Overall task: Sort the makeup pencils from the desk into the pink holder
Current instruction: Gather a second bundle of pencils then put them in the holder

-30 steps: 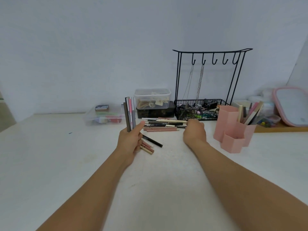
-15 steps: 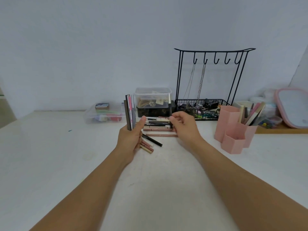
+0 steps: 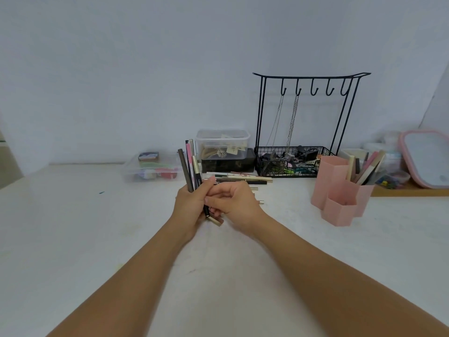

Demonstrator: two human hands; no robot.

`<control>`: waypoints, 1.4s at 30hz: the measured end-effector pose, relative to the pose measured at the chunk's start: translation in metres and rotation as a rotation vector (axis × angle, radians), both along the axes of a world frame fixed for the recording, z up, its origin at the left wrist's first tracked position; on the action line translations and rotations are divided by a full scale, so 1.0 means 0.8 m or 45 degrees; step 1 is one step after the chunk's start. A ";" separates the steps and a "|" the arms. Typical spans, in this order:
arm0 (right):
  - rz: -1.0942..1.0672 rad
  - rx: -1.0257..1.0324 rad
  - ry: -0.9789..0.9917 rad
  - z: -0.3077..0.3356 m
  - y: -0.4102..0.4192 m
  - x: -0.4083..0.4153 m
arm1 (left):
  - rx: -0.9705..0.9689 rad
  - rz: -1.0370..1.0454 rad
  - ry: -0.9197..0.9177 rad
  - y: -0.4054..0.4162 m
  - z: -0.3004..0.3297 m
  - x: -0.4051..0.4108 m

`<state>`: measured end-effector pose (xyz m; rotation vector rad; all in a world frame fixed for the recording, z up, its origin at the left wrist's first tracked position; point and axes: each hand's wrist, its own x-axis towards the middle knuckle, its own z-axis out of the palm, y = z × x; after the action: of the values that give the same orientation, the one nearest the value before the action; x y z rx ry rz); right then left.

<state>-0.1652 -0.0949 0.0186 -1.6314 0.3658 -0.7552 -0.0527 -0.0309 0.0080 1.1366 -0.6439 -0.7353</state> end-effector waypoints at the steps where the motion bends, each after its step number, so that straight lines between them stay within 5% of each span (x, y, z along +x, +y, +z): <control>1: 0.000 0.012 -0.010 0.000 -0.001 0.000 | 0.015 0.017 0.004 0.000 0.000 0.000; 7: -0.276 -0.004 -0.053 0.006 -0.033 -0.016 | 0.116 0.191 -0.109 -0.004 0.003 0.011; 15: -0.645 -0.542 0.333 -0.002 -0.089 -0.054 | 0.087 0.202 -0.085 0.003 0.011 0.012; 20: -0.583 -0.733 0.754 -0.005 -0.095 -0.059 | 0.084 0.147 -0.074 0.006 0.012 0.008; 28: -0.418 -0.828 0.768 -0.002 -0.101 -0.061 | 0.153 0.032 -0.073 0.004 0.005 0.009; 31: -0.400 -0.638 0.610 0.005 -0.095 -0.058 | 0.127 0.009 -0.051 0.004 0.005 0.008; 37: -0.160 0.323 0.161 0.015 -0.070 -0.040 | 0.038 -0.003 0.032 0.002 0.006 0.003; 42: -0.006 0.377 0.009 0.009 -0.039 -0.015 | -0.039 -0.049 0.054 0.004 0.007 -0.001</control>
<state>-0.1770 -0.1263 0.0255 -1.3554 0.4642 -0.6646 -0.0535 -0.0275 0.0137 1.0802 -0.6407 -0.7784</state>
